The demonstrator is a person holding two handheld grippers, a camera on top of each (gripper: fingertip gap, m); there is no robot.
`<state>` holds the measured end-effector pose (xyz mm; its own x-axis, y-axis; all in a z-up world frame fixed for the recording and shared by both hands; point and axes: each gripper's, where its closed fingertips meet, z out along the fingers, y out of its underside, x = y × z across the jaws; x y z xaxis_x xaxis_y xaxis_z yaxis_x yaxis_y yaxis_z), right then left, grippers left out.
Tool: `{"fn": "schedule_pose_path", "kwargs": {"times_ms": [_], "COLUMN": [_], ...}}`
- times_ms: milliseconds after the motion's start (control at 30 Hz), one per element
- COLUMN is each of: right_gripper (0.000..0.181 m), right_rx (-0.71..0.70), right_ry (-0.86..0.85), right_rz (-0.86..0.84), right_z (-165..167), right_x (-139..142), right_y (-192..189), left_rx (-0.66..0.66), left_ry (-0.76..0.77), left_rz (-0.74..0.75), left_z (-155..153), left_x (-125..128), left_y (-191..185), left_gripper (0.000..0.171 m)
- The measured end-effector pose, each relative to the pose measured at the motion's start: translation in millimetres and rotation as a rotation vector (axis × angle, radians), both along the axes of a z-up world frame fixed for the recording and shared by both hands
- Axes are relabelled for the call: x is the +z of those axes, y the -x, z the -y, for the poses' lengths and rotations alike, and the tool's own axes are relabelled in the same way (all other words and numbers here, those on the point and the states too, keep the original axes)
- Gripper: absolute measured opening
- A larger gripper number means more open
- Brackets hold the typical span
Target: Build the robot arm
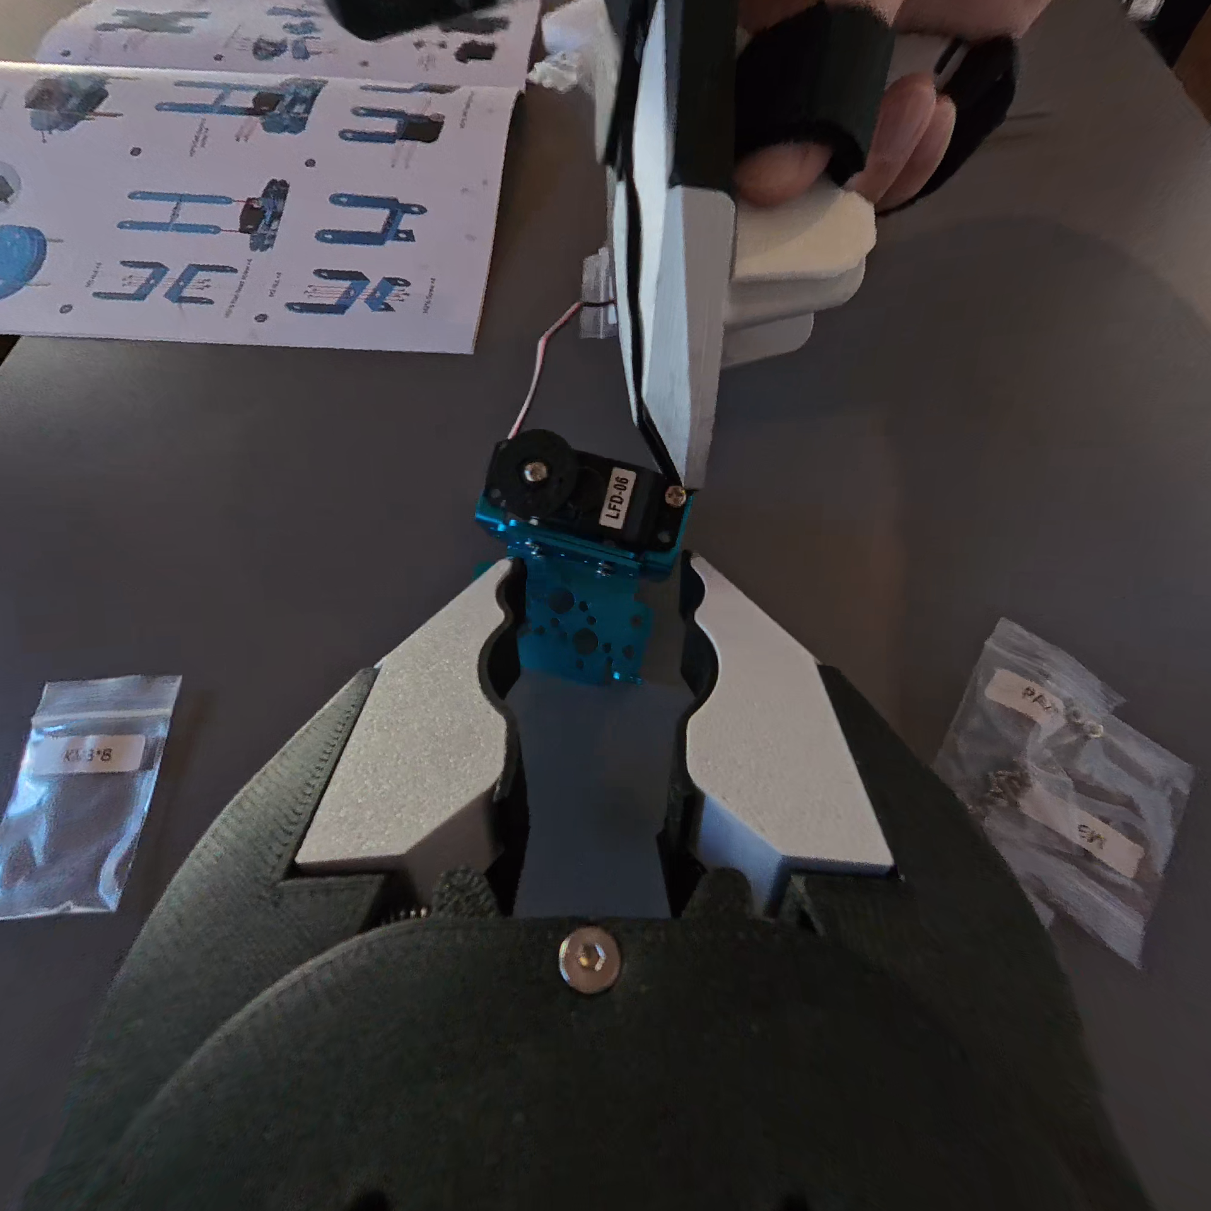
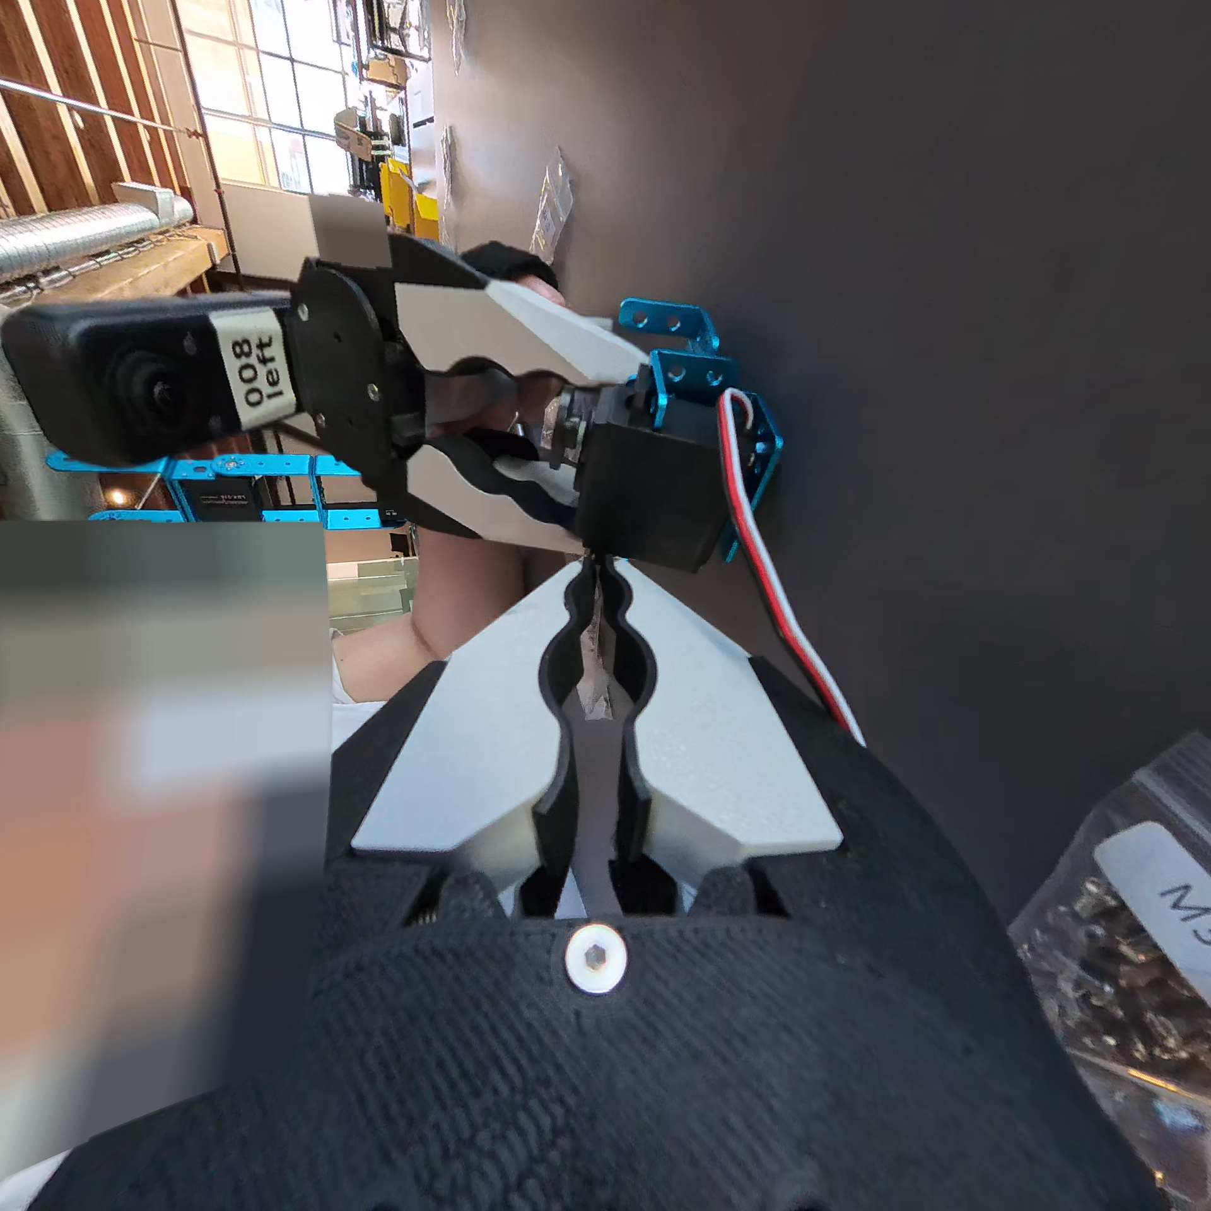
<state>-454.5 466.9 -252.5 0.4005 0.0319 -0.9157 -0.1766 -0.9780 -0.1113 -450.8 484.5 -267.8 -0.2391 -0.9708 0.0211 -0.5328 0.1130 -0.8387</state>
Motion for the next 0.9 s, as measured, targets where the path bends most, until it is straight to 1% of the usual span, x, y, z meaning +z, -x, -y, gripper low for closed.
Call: {"fn": "schedule_pose_path", "kwargs": {"times_ms": [33,200,267,333,367,433,633,700,900], "right_gripper": [0.001,0.001,0.001,0.001,0.001,0.001,0.001,0.001,0.001], "right_rx": [0.002,0.003,0.004,0.008,0.009,0.013,0.028,0.033,0.054], "right_ry": [-0.002,0.000,0.001,0.002,0.001,0.003,-0.004,-0.007,-0.017], "right_rz": [0.002,0.006,0.007,0.011,0.013,0.014,0.030,0.034,0.056], "right_z": [0,0,0,0,1,1,1,1,2], "right_x": [0,0,0,0,0,0,0,0,-1], "right_y": [0,-1,-1,-1,-1,-2,-2,-2,-3], "left_rx": [0.007,0.028,0.047,0.077,0.078,0.087,0.080,0.086,0.068], "left_ry": [0.040,0.229,0.244,0.185,0.159,0.134,0.153,0.137,0.129], "left_rz": [0.021,0.188,0.230,0.221,0.217,0.216,0.184,0.177,0.176], "left_z": [-1,-5,-9,-15,-16,-16,-14,-14,-10], "left_x": [5,42,48,44,42,41,32,30,30], "left_y": [1,0,-3,-3,-4,-5,-10,-12,-17], "left_gripper": [0.051,0.054,0.051,0.047,0.043,0.039,0.038,0.033,0.029]}}
